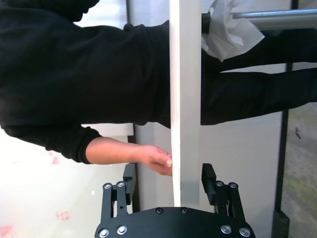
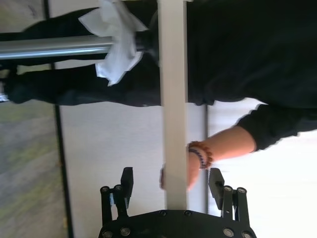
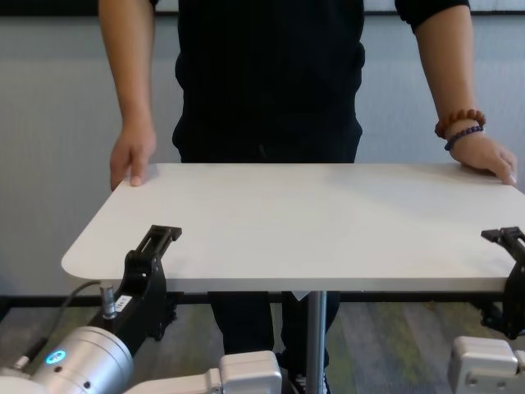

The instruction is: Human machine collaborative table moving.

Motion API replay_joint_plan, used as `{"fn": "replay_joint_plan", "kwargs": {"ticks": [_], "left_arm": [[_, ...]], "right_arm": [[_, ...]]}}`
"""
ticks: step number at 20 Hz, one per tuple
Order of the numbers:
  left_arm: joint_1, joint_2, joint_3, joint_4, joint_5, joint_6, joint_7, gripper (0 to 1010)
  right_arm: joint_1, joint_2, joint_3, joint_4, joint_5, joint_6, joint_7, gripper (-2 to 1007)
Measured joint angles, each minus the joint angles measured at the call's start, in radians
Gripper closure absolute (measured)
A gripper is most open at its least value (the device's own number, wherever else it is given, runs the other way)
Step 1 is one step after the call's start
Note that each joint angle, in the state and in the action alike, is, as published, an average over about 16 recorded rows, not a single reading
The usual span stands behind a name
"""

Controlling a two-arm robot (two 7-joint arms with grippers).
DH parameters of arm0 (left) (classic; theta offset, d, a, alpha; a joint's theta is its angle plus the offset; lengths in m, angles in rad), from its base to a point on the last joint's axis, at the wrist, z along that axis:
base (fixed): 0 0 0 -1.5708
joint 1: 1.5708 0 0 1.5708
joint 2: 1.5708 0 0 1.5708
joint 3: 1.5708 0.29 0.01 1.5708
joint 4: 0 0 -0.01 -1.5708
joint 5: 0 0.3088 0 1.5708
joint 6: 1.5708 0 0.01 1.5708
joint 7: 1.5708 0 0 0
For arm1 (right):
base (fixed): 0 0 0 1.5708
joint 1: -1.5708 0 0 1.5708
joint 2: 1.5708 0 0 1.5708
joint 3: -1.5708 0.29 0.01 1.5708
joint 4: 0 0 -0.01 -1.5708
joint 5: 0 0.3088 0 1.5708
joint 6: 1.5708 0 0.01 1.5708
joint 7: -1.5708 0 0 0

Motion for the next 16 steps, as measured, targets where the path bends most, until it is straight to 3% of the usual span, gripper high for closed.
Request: {"fn": "replay_joint_plan", "kwargs": {"ticks": [4,9,12,16], "left_arm": [[0.069,0.036,-0.026,-0.111,-0.036,-0.013,-0.037,95],[0.186,0.089,-0.074,-0.279,-0.109,-0.045,-0.080,27],[0.263,0.114,-0.116,-0.375,-0.179,-0.080,-0.095,12],[0.352,0.129,-0.176,-0.478,-0.301,-0.139,-0.119,10]], "right_arm": [[-0.061,0.038,0.023,-0.107,0.025,0.008,0.044,46],[-0.177,0.098,0.068,-0.289,0.087,0.003,0.100,8],[-0.254,0.128,0.105,-0.398,0.160,-0.028,0.127,4],[-0.336,0.145,0.156,-0.502,0.300,-0.101,0.164,4]]}}
